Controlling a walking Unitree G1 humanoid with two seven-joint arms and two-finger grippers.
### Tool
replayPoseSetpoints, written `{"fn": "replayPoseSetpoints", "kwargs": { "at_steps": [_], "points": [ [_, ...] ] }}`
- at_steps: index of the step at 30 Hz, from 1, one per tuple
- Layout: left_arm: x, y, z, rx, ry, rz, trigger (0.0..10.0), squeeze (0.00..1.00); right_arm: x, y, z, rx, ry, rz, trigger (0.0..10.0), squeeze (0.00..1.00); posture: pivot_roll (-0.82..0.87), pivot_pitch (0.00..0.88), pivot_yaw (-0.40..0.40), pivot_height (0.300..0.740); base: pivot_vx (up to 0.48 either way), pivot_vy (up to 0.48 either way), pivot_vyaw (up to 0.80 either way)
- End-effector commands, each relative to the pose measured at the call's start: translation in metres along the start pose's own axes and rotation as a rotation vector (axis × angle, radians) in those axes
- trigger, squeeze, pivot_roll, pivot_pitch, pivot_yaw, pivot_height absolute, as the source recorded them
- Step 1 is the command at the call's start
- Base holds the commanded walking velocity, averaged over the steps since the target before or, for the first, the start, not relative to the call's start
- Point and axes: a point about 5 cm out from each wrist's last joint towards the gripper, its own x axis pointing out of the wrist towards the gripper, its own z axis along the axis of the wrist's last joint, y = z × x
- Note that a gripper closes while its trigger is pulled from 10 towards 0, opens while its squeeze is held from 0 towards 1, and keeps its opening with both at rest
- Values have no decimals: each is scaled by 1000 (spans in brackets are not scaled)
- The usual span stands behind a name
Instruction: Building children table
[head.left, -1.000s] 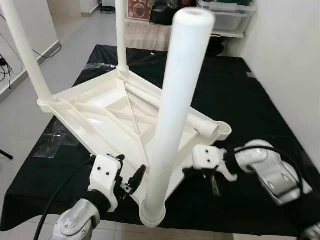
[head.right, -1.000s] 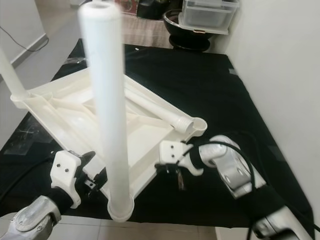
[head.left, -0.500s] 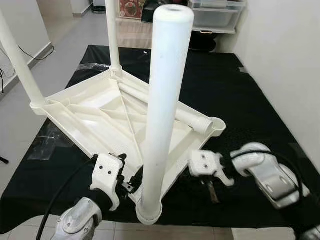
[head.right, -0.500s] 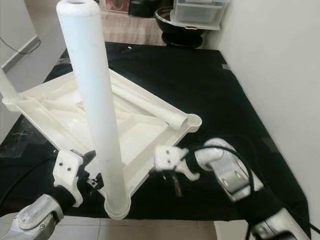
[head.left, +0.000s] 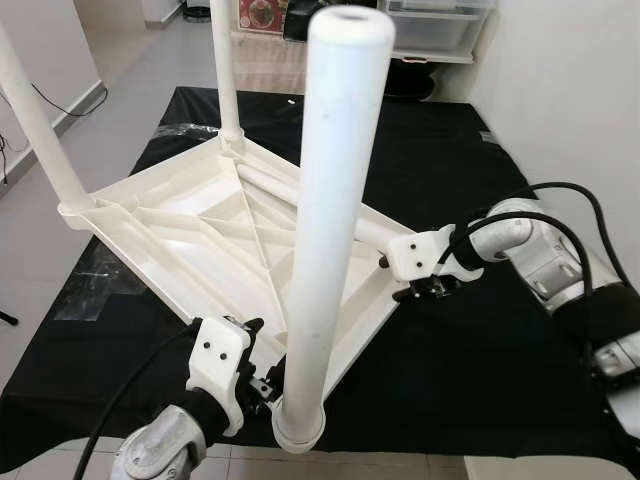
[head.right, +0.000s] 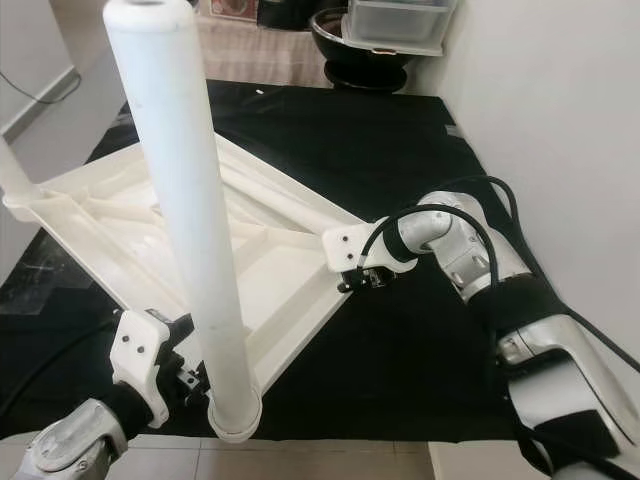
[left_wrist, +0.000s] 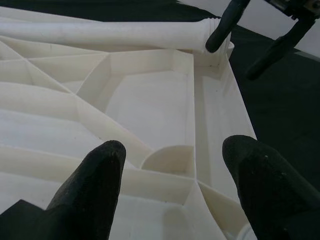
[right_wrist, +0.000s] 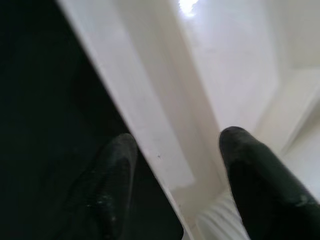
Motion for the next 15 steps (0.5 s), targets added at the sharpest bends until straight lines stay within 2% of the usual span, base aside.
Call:
{"fn": "replayPoseSetpoints", "kwargs": {
  "at_steps": [1, 3, 4, 5, 7, 8, 12, 15],
  "points": [
    [-1, -7, -2, -17, 19, -44, 10000, 0, 5, 4, -2, -37, 27, 54, 10000, 1000, 44, 114, -108, 740, 0, 0, 0],
    [-6, -7, -3, -18, 27, -32, 10000, 0, 12, 4, -7, -118, 105, 123, 10000, 1000, 59, 124, -120, 740, 0, 0, 0],
    [-8, -7, -3, -18, 31, -27, 10000, 0, 13, 4, -9, -135, 128, 134, 10000, 945, 61, 126, -121, 740, 0, 0, 0],
    [-9, -7, -4, -18, 34, -23, 10000, 0, 13, 3, -11, -143, 144, 140, 10000, 608, 63, 128, -124, 740, 0, 0, 0],
    [-10, -7, -4, -19, 35, -22, 10000, 0, 13, 3, -11, -147, 153, 143, 10000, 608, 63, 128, -124, 740, 0, 0, 0],
    [-12, -7, -4, -21, 38, -18, 10000, 0, 12, 1, -13, -153, 169, 143, 10000, 0, 65, 135, -131, 740, 0, 0, 0],
    [-16, -9, -5, -29, 47, -10, 10000, 0, 11, 3, -21, -200, 229, 199, 10000, 0, 62, 147, -135, 740, 0, 0, 0],
    [-17, -9, -5, -31, 48, -7, 10000, 0, 13, 7, -24, -223, 228, 236, 10000, 0, 58, 152, -136, 740, 0, 0, 0]
  ]
}}
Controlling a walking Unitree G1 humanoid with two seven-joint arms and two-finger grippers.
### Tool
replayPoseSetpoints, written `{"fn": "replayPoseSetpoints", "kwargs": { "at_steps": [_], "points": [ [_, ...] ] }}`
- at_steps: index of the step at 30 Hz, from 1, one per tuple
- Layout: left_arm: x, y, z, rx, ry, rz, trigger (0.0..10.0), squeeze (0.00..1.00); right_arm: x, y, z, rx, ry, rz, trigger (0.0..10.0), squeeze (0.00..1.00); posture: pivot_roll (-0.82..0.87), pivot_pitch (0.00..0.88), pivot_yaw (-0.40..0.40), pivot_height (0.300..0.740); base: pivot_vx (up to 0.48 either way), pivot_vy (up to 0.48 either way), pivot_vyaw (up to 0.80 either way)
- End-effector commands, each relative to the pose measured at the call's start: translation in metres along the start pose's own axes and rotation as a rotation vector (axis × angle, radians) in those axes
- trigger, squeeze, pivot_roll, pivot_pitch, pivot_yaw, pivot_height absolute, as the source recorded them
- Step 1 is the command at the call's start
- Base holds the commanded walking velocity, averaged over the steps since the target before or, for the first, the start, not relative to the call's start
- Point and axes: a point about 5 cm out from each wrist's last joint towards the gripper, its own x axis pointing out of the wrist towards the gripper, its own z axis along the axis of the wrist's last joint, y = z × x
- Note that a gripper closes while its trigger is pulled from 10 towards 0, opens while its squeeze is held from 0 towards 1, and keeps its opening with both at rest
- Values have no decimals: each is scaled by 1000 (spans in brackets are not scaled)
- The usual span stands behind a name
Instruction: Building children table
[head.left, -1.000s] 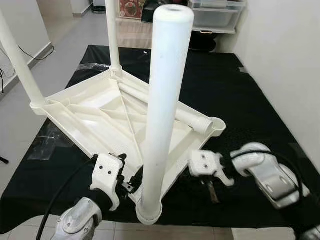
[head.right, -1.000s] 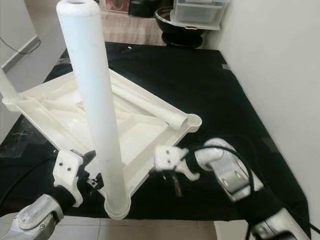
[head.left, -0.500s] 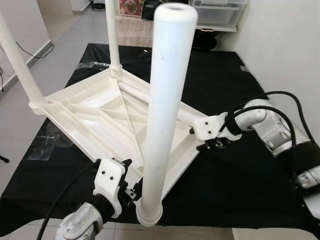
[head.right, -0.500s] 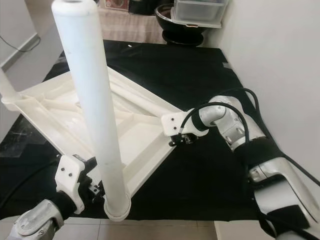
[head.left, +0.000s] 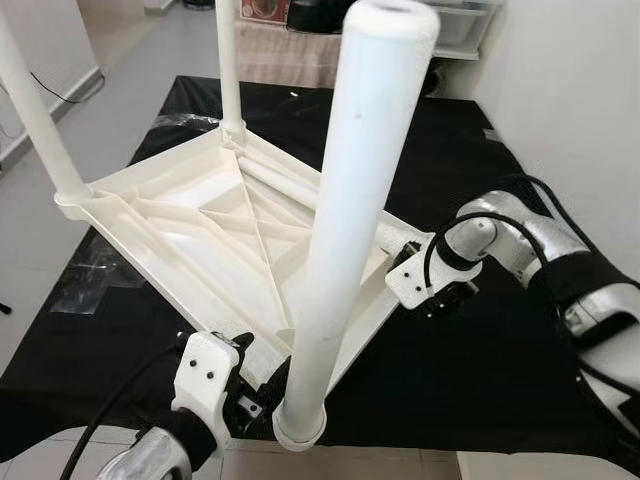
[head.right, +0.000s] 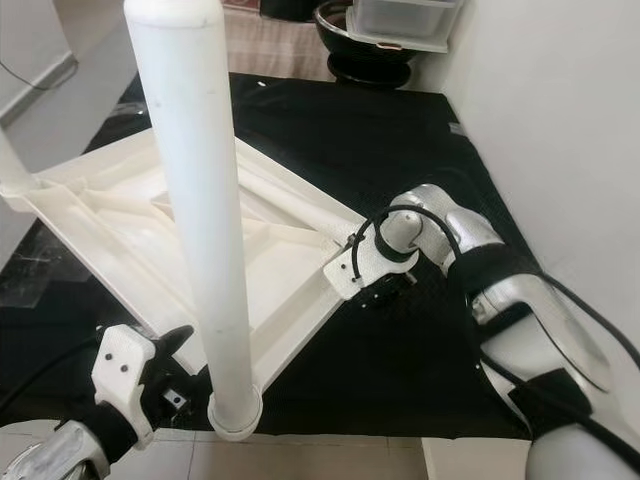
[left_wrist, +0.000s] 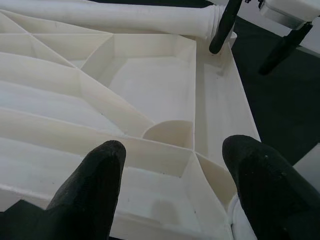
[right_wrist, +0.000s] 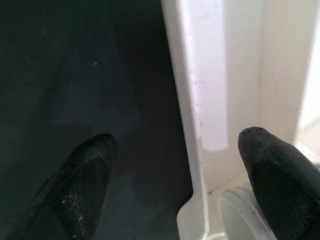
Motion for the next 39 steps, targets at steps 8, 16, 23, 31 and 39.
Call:
{"fn": "replayPoseSetpoints", "kwargs": {
  "at_steps": [8, 16, 23, 31, 39],
  "points": [
    [-1, -3, -3, -9, 24, -18, 10000, 0, 16, 11, 1, -74, 18, 48, 10000, 0, 55, 152, -138, 740, 0, 0, 0],
    [0, -1, -3, -2, 20, -7, 10000, 0, 39, 10, 14, -68, -14, -26, 0, 0, 62, 144, -139, 740, 0, 0, 0],
    [1, 2, -2, 7, 14, 4, 10000, 0, 45, 22, 11, -44, -51, 8, 0, 0, 57, 140, -139, 740, 0, 0, 0],
    [2, 3, -2, 12, 12, 7, 10000, 0, 47, 35, 7, 17, -76, 40, 0, 0, 51, 136, -137, 740, 0, 0, 0],
    [6, 6, -1, 19, 4, 10, 10000, 0, 41, 56, -4, 372, -195, 85, 0, 0, 34, 129, -138, 740, 0, 0, 0]
  ]
}}
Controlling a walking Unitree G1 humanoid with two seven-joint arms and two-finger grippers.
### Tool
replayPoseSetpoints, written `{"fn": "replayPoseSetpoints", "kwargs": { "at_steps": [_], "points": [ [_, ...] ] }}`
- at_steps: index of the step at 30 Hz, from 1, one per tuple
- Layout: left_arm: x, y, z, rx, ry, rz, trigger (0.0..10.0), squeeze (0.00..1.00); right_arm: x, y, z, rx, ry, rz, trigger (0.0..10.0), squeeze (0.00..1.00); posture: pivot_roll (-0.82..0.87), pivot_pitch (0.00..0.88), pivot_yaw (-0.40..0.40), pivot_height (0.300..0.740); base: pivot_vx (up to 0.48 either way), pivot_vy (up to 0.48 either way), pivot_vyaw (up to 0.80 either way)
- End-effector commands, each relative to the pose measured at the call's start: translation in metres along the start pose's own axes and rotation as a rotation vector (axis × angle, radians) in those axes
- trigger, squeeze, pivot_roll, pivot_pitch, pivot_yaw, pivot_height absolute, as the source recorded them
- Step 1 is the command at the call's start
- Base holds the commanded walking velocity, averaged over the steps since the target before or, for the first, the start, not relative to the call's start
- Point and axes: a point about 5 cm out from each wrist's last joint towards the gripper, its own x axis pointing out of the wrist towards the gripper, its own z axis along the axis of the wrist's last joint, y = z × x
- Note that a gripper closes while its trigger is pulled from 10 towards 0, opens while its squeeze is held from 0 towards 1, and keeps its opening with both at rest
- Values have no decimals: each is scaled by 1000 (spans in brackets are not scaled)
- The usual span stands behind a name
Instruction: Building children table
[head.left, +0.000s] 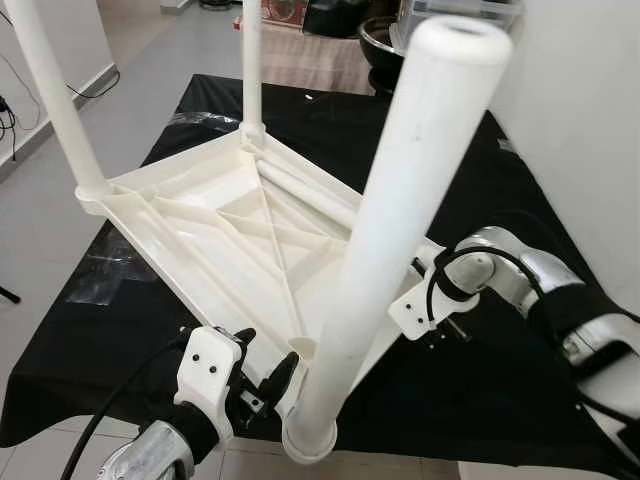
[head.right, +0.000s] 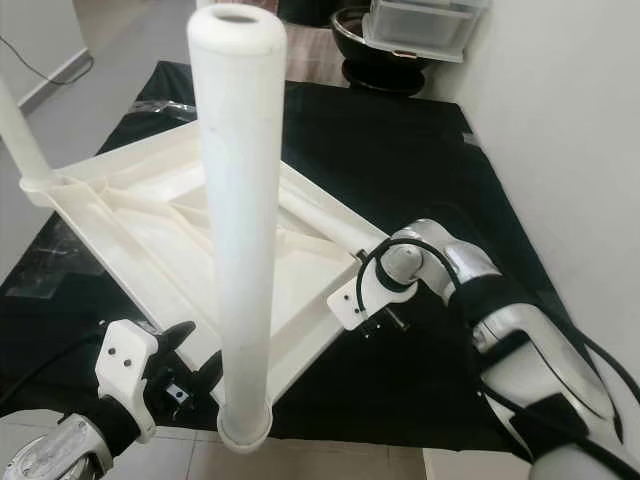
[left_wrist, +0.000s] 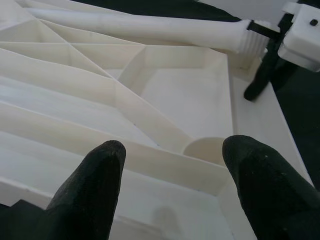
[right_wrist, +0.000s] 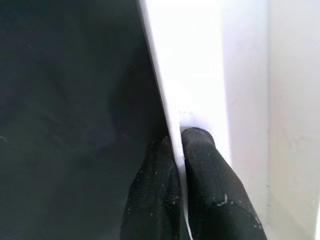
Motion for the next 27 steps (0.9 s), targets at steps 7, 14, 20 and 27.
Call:
{"fn": "replayPoseSetpoints", "kwargs": {
  "at_steps": [7, 14, 20, 27],
  "points": [
    [1, 0, -2, 5, 7, -1, 10000, 0, 10, 20, 7, 314, -224, 70, 0, 0, 31, 127, -139, 740, 0, 0, 0],
    [3, 3, 0, 14, -6, 14, 10000, 0, 27, 0, 51, 569, -448, -59, 0, 0, 38, 122, -147, 740, 0, 0, 0],
    [3, 6, 1, 21, -11, 27, 10000, 0, 31, -12, 67, 642, -487, -144, 0, 0, 40, 120, -148, 740, 0, 0, 0],
    [4, 8, 2, 29, -13, 33, 10000, 0, 33, -28, 89, 705, -530, -263, 0, 0, 45, 115, -140, 740, 0, 0, 0]
  ]
}}
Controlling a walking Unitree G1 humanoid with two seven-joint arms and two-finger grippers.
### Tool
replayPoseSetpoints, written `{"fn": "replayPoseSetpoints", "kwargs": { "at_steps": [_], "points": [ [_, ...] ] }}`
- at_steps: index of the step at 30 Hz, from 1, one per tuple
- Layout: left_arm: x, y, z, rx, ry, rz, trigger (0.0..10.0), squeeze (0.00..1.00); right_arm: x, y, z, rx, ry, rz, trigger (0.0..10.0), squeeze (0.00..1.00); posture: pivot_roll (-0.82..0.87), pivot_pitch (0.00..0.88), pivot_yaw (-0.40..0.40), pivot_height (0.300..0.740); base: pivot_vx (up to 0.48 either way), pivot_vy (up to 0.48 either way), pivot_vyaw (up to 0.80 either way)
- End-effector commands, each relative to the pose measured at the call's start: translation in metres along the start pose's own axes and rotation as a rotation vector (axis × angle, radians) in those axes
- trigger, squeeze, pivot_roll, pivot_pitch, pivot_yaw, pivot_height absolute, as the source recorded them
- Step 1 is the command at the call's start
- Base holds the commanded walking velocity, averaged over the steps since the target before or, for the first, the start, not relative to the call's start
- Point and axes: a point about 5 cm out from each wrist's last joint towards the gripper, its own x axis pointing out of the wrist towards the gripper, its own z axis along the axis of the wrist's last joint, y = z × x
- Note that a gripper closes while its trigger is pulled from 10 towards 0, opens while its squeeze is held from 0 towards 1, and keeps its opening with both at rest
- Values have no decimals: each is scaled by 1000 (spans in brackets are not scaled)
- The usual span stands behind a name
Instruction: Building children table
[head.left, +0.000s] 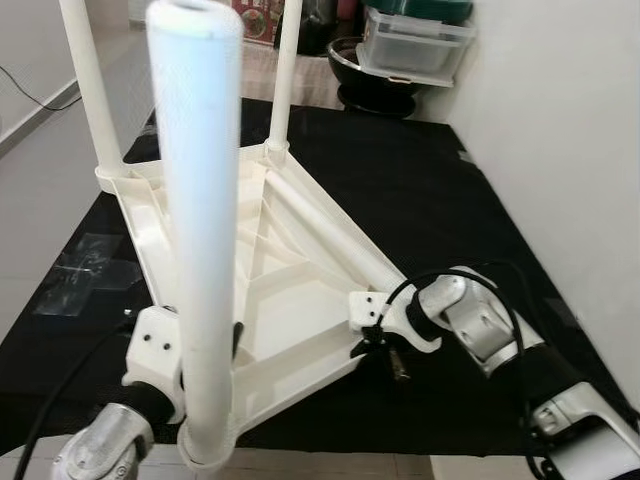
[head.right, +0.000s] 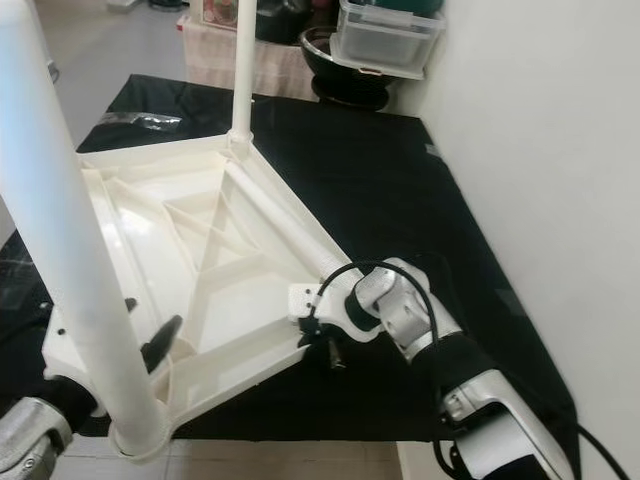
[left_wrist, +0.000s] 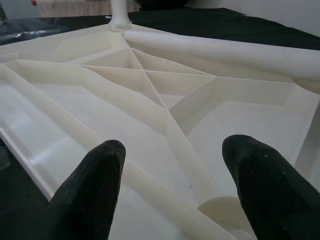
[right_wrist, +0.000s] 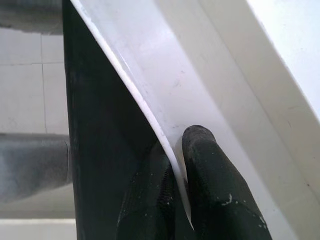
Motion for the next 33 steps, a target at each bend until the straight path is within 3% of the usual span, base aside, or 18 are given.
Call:
{"fn": "replayPoseSetpoints", "kwargs": {
  "at_steps": [1, 12, 17, 18, 19, 21, 22, 23, 30, 31, 32, 33],
  "points": [
    [6, -36, -4, -80, 5, -191, 10000, 0, 11, -10, 39, 105, -245, -235, 0, 0, 43, 114, -140, 740, 0, 0, 0],
    [7, -37, -3, -73, -2, -191, 10000, 0, 27, -10, 73, 140, -352, -329, 0, 0, 48, 106, -137, 740, 0, 0, 0],
    [8, -35, -3, -67, -6, -182, 10000, 0, 31, -9, 85, 100, -403, -360, 0, 0, 47, 105, -137, 740, 0, 0, 0],
    [9, -34, -3, -66, -7, -180, 10000, 0, 31, -7, 90, 57, -418, -354, 2863, 0, 44, 105, -134, 740, 0, 0, 0],
    [9, -34, -3, -64, -8, -178, 10000, 0, 31, -4, 92, 31, -432, -339, 10000, 0, 44, 105, -134, 740, 0, 0, 0],
    [9, -34, -3, -64, -8, -178, 10000, 0, 31, -4, 92, 31, -432, -339, 10000, 0, 44, 105, -134, 740, 0, 0, 0],
    [9, -34, -3, -63, -8, -178, 10000, 0, 30, -2, 93, 11, -441, -324, 10000, 616, 41, 106, -132, 740, 0, 0, 0],
    [9, -34, -3, -63, -7, -178, 10000, 0, 26, 0, 92, -22, -457, -303, 10000, 1000, 38, 107, -131, 740, 0, 0, 0],
    [10, -33, -5, -63, -4, -178, 10000, 0, 12, -3, 89, -98, -481, -349, 10000, 992, 29, 107, -129, 740, 0, 0, 0],
    [11, -34, -5, -64, -6, -181, 10000, 0, 7, -8, 86, -84, -467, -390, 10000, 459, 29, 107, -129, 740, 0, 0, 0],
    [11, -34, -5, -64, -6, -182, 10000, 0, 5, -10, 85, -77, -469, -407, 10000, 8, 30, 106, -126, 740, 0, 0, 0],
    [11, -34, -5, -64, -6, -182, 10000, 0, 5, -10, 85, -77, -469, -407, 10000, 8, 30, 106, -126, 740, 0, 0, 0]
  ]
}}
